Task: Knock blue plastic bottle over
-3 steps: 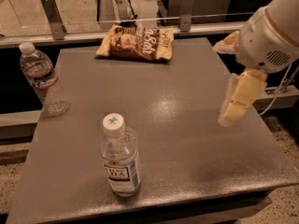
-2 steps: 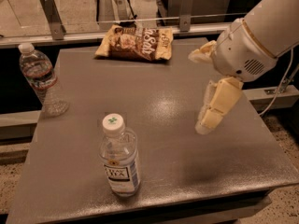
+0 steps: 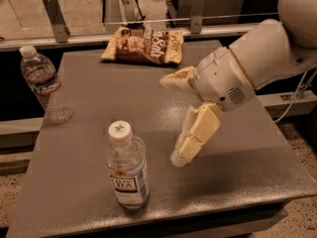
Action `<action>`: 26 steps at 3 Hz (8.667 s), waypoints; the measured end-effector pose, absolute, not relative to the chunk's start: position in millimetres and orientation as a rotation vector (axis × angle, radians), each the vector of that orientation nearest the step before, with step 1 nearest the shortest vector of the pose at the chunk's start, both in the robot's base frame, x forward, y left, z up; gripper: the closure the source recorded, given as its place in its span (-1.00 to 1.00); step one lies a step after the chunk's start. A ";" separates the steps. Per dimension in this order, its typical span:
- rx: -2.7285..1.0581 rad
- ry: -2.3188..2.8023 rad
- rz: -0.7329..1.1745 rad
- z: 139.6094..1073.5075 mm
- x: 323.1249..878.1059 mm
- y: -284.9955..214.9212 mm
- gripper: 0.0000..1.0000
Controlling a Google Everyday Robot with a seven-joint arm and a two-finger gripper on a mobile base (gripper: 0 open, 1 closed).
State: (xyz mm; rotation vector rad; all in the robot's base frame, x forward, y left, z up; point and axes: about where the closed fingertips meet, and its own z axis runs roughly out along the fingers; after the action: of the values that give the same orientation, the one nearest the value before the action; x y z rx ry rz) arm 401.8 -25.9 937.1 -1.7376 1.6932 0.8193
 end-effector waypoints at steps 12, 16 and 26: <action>-1.759 1.499 0.970 950.1 351.5 17.5 1.00; -1.849 1.971 0.756 891.2 404.5 -107.0 0.98; -1.621 1.681 0.716 945.1 400.4 -121.4 -1.00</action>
Offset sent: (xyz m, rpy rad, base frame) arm -0.0051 0.0100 0.0085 0.0402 0.0118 0.0124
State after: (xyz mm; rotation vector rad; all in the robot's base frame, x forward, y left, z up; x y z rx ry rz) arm 400.4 -121.4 945.1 -1.6212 1.6814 0.7163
